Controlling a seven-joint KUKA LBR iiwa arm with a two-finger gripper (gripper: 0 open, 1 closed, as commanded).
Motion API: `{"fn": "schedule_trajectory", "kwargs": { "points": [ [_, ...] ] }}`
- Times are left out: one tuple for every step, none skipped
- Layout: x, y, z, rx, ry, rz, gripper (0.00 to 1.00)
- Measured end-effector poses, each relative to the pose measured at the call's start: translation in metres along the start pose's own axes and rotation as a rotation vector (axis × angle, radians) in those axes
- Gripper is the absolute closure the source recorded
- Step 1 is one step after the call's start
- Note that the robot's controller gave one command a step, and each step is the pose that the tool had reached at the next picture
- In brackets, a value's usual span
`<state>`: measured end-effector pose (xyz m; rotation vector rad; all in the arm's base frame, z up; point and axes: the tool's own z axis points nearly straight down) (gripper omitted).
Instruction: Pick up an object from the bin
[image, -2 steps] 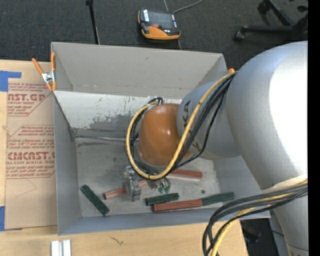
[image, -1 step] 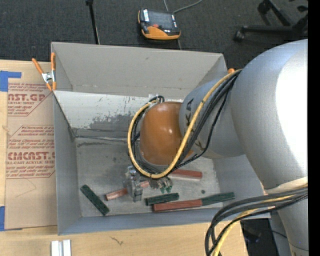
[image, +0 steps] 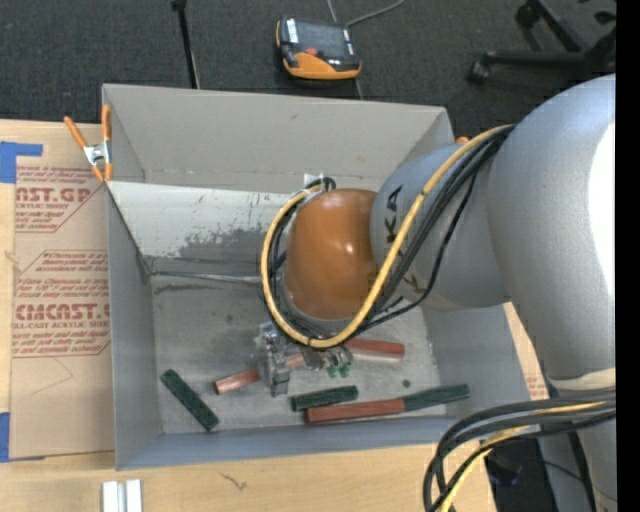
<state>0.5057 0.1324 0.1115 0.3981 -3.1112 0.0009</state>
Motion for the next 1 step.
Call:
{"fn": "schedule_trajectory", "kwargs": {
  "points": [
    [-0.0013, 0.0001, -0.0172, 0.000, -0.005, -0.001, 1.00]
  ]
}}
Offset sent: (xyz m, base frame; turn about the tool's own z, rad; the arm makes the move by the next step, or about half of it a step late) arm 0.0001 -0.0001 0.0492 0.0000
